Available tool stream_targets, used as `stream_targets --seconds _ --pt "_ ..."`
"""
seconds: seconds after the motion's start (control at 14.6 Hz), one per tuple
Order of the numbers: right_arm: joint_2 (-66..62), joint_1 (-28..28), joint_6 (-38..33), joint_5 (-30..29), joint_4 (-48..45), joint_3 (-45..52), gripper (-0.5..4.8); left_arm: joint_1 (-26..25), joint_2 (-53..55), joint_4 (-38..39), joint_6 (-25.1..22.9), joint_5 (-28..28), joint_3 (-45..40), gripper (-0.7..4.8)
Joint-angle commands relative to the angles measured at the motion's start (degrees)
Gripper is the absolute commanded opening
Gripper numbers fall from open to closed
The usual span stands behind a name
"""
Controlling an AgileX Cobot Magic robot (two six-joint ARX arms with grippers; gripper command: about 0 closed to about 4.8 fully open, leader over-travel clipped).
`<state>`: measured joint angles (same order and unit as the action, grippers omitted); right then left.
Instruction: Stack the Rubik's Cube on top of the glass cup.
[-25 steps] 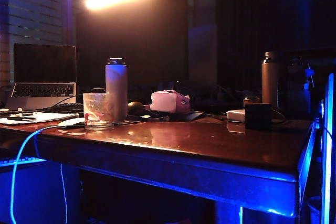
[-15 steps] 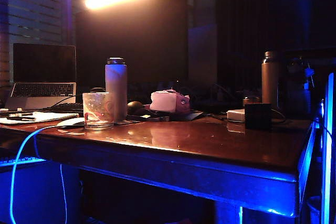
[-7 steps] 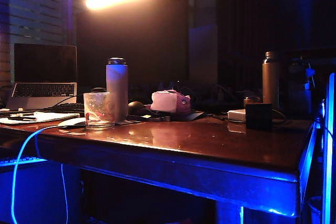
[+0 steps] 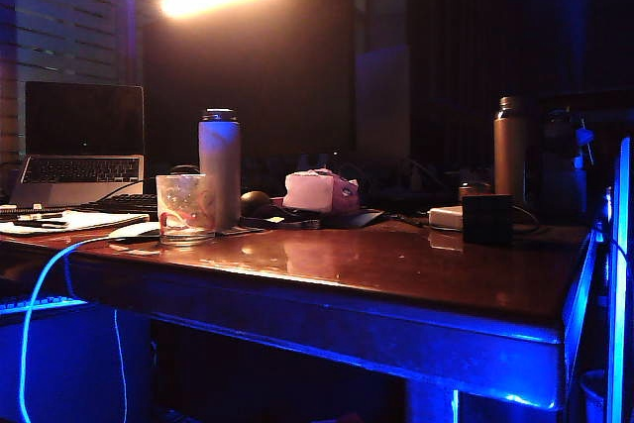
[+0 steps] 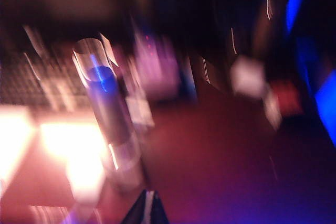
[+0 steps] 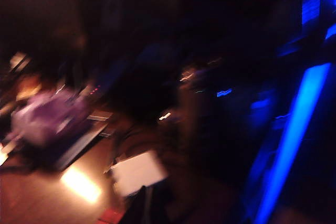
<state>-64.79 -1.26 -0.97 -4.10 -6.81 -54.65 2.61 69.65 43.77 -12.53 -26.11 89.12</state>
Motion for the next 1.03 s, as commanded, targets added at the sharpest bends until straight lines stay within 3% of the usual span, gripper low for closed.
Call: stream_targets --seconds 0.07,0.41,0.55,1.03 --pt "-13.49 0.39 1.16 -8.70 6.54 -11.50 -0.01 0.02 2.16 6.51 -0.76 -2.25 2.36 -0.04" --pt "-30.49 3.26 1.29 -9.49 5.62 -18.01 -0.01 1.36 2.40 0.79 2.38 -2.19 2.47 -0.04" --pt "-34.36 3.30 1.20 -9.57 4.44 -18.01 -0.01 4.31 2.40 -3.23 6.67 -2.25 2.47 -0.04" --pt "-39.39 6.10 1.01 -6.36 -0.72 -18.03 0.06 3.98 2.43 -2.75 6.54 -3.26 2.45 -0.04"
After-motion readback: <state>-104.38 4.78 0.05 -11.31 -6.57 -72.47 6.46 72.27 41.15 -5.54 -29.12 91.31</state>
